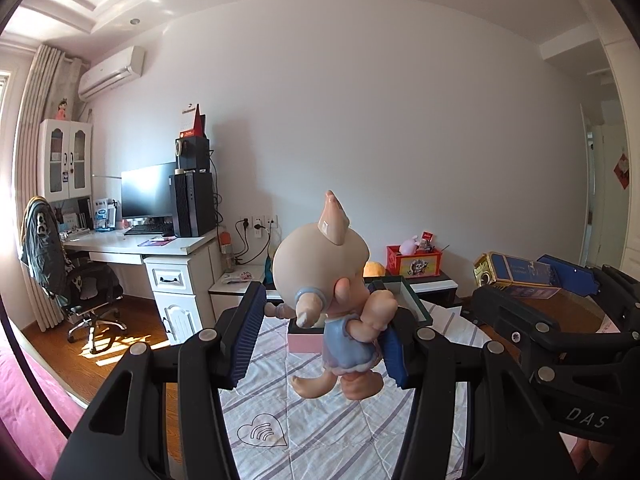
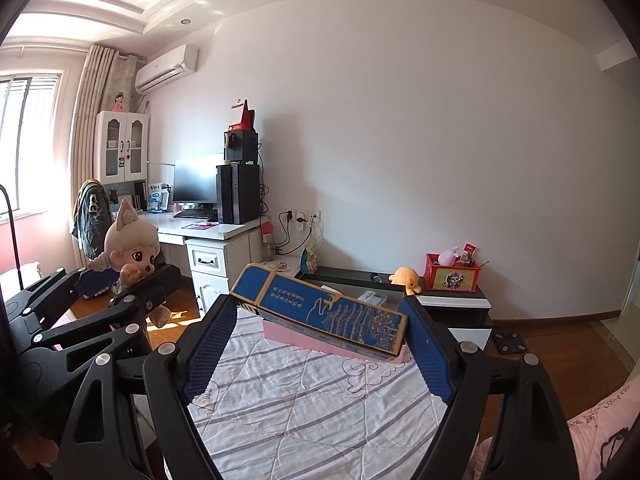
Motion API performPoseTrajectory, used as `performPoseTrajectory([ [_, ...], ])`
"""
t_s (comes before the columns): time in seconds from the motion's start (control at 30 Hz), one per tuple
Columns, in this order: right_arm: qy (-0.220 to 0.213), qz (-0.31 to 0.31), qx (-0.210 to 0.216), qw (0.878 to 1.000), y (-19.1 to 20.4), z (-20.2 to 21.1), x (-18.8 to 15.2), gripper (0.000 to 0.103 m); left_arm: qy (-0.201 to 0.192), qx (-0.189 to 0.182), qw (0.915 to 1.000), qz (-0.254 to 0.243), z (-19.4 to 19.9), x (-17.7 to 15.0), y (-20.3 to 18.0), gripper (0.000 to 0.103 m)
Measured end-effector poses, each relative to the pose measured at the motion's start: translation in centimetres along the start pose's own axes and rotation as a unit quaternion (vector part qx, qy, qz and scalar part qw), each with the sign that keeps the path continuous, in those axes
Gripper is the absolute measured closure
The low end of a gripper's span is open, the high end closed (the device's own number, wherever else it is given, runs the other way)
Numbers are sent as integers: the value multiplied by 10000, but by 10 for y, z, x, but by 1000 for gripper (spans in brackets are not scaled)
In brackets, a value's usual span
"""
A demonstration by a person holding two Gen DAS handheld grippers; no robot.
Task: Organize rigid objects
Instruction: 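Carry doll and blue box into the pink box and open both tools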
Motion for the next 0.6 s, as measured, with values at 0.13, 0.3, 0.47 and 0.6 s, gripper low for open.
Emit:
performPoseTrajectory([
  [0.13,46,-11,25,10000,-3,-6,-6,19,18,-13,10000,-19,-7,-2,-2,49],
  [0.3,175,-35,-4,9998,-12,-33,-10,19,199,-66,9997,-139,-43,-6,-9,49],
  [0.47,373,-32,-62,9993,-30,-79,-10,19,472,-169,9982,-329,-108,-8,-21,49],
  [0.6,539,14,-147,9984,-50,-133,-8,19,775,-255,9955,-483,-177,-12,-29,49],
])
Point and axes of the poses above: each gripper's, at about its wrist camera, not at the fingertips, and z roughly against the way its jaws point, y to its left, x to its top, the point moved 5 cm from there along -z, roughly the way its jaws point, and after that the axes turned 2 degrees about z, right-handed, at the moved point
